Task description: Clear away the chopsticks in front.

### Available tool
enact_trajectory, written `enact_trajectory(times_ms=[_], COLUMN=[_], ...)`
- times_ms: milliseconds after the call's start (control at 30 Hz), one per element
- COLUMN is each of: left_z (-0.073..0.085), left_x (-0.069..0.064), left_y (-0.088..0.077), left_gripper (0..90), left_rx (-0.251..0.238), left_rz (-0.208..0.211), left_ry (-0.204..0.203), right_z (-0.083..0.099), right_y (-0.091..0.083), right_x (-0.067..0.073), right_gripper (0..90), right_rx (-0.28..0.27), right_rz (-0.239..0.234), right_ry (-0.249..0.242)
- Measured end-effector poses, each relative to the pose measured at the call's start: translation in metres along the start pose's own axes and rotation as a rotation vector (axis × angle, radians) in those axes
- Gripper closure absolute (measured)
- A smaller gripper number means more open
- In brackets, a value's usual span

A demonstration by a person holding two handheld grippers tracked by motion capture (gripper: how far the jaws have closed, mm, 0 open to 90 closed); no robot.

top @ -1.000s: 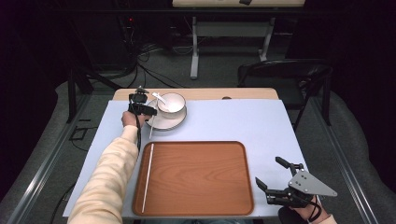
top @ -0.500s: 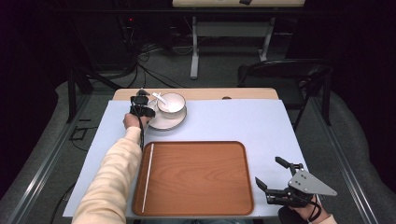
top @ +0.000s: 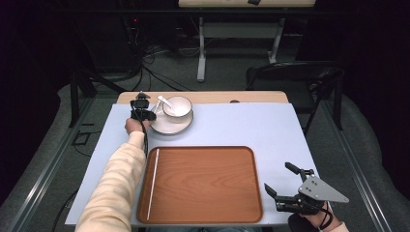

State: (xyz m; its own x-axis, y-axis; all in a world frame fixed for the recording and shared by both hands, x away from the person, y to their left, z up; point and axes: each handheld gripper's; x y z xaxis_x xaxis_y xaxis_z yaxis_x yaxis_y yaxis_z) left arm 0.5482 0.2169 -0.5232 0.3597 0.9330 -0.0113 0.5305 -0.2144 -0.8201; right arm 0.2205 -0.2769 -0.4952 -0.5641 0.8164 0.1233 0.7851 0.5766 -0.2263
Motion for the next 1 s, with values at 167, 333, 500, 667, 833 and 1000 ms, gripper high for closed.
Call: enact_trajectory(times_ms=[167,333,500,667,833,1000], left_z=[0.000,-0.002,-0.003,-0.003,0.002,0.012], left_x=[0.003,0.003,0.003,0.006,0.010,0.008], left_y=[-0.011,-0.026,-0.042,-0.054,-0.067,-0.079], left_gripper=[84.6,84.7,84.7,84.7,84.7,84.7], left_rx=[-0.027,-0.057,-0.079,-0.092,-0.121,-0.141], left_rz=[0.020,0.025,0.023,0.022,0.051,0.056], left_ry=[-0.019,-0.015,-0.018,-0.015,-0.045,-0.040], right_z=[0.000,0.000,0.000,0.000,0.000,0.000], right_y=[0.000,0.000,0.000,0.000,0.000,0.000], right_x=[0.000,0.000,0.000,0.000,0.000,0.000], right_gripper=[8.4,8.4,8.5,8.5,8.5,8.4], right_rx=[0.001,0.001,0.000,0.000,-0.001,-0.001], right_rz=[0.001,0.002,0.001,0.001,0.001,-0.001], right_ry=[0.000,0.000,-0.001,0.000,0.000,-0.002])
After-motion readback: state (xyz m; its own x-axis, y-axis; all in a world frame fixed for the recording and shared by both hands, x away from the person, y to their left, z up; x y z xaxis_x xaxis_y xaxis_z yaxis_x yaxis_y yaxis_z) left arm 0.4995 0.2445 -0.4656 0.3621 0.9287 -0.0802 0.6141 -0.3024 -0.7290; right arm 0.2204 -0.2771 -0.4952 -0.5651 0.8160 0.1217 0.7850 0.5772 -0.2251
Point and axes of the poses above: each handheld gripper's, and its own axes: y roughly forward along the jaws, z roughly out of its underside, x roughly to its left, and after that the axes turned 15 degrees about y, right-handed
